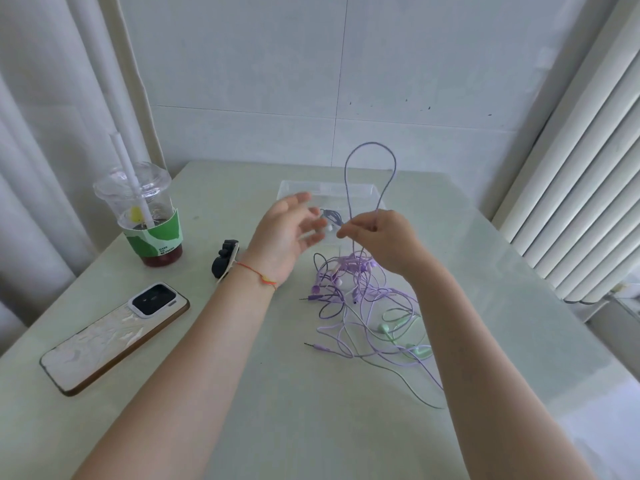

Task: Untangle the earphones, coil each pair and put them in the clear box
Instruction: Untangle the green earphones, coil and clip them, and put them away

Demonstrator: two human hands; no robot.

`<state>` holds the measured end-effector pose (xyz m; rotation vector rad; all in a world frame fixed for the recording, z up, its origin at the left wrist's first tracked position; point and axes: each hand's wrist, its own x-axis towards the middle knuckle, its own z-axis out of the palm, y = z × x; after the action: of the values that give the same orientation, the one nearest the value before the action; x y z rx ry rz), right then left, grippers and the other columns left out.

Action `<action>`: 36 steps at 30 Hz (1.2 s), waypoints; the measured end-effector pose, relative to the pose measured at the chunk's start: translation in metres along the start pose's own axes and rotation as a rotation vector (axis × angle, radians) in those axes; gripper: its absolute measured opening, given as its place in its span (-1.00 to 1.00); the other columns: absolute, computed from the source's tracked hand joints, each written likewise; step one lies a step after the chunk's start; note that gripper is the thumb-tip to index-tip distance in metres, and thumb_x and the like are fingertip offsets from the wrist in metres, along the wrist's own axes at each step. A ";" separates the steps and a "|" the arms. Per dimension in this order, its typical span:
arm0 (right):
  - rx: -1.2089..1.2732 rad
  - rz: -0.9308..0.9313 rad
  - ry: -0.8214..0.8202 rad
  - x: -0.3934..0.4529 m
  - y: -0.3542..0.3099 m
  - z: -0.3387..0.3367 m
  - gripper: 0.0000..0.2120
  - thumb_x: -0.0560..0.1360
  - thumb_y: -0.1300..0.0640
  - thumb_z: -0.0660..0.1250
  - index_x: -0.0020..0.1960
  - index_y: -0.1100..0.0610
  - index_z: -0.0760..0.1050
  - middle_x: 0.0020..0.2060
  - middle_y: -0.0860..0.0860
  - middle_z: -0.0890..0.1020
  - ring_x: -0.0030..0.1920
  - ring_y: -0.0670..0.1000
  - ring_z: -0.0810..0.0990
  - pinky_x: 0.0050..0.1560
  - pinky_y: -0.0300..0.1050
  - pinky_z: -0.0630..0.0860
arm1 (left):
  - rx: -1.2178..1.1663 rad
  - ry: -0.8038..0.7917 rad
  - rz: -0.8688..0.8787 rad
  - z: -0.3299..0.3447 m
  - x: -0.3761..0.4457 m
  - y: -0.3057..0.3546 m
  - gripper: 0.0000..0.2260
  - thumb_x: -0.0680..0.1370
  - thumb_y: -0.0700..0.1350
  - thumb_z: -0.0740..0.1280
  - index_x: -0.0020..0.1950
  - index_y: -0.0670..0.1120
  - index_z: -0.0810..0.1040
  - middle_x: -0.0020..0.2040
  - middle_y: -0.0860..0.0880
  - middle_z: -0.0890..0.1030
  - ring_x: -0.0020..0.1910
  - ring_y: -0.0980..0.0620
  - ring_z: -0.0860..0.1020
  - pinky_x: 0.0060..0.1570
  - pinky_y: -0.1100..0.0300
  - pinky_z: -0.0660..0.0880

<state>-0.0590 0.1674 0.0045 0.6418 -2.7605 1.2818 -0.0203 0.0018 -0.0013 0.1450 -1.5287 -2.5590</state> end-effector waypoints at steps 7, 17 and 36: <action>0.575 0.063 0.078 0.001 -0.008 0.001 -0.72 0.63 0.16 0.23 -0.20 0.24 0.56 -0.46 0.05 0.47 -0.56 0.00 0.44 -0.51 -0.15 0.36 | 0.786 -0.284 -0.004 -0.008 0.001 -0.040 -0.78 0.54 -0.33 0.34 0.03 -0.01 0.56 -0.04 -0.01 0.60 -0.06 0.07 0.56 0.11 0.15 0.49; 0.900 0.067 0.313 -0.001 -0.012 -0.016 -0.73 0.64 0.09 0.20 -0.10 0.19 0.58 -0.48 0.03 0.45 -0.57 0.03 0.36 -0.50 -0.17 0.22 | 1.145 0.018 0.299 -0.016 0.010 -0.035 -0.71 0.47 -0.24 0.31 0.10 0.06 0.61 0.00 0.09 0.45 -0.19 0.20 0.42 -0.04 0.34 0.33; 0.872 0.197 0.334 0.002 0.002 -0.025 -0.73 0.65 0.10 0.18 -0.05 0.21 0.59 -0.58 -0.01 0.29 -0.60 -0.06 0.19 -0.56 -0.31 0.09 | 0.845 -0.040 0.188 -0.018 0.007 -0.034 -0.87 0.52 -0.12 0.43 -0.19 0.10 0.66 -0.20 -0.01 0.71 -0.11 -0.01 0.67 0.10 0.10 0.57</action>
<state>-0.0652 0.1857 0.0200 0.1219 -1.9485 2.3821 -0.0276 0.0007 -0.0402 0.0387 -2.3951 -1.6388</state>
